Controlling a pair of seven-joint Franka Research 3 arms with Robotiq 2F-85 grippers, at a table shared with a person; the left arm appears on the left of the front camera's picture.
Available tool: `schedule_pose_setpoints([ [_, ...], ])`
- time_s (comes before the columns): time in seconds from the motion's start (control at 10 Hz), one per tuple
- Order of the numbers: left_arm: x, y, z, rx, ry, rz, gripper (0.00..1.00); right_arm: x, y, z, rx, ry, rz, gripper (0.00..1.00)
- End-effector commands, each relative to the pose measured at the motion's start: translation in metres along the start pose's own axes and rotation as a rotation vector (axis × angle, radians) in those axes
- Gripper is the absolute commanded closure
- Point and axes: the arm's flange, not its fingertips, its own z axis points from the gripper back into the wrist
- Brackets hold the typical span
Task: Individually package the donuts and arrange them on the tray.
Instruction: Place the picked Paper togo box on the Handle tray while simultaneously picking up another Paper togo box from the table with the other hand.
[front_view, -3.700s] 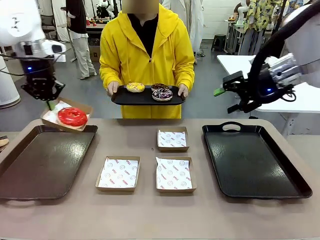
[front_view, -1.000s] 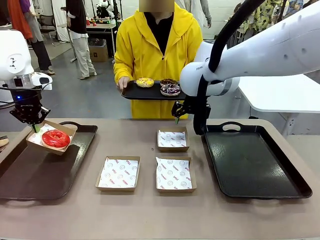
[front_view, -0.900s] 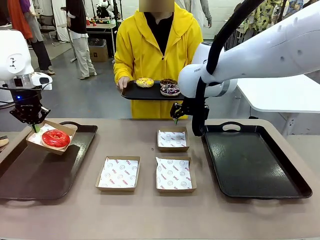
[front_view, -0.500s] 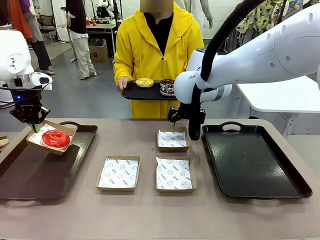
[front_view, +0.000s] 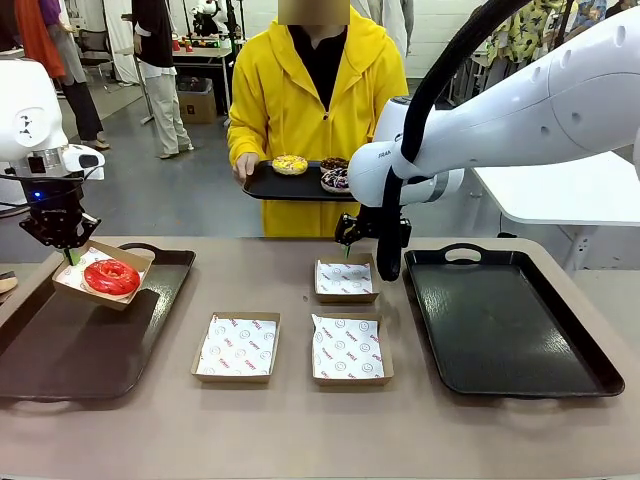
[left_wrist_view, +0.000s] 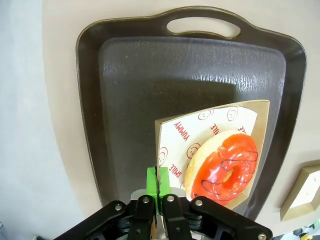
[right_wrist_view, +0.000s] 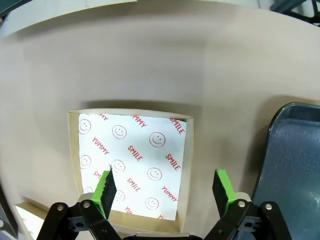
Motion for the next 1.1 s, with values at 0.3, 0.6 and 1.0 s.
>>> schedule_pose_setpoints([
  [0.3,0.016,-0.002,-0.011,0.012,-0.003,-0.001,0.99,-0.008,-0.002,-0.017,-0.090,-0.007,0.001,0.00],
  [0.6,0.029,0.005,-0.017,-0.006,-0.002,0.015,0.99,-0.009,-0.003,-0.027,-0.087,0.005,0.006,0.00],
  [1.0,0.039,0.014,-0.025,-0.020,0.000,0.023,0.99,-0.003,0.001,-0.036,-0.091,0.016,0.006,0.00],
])
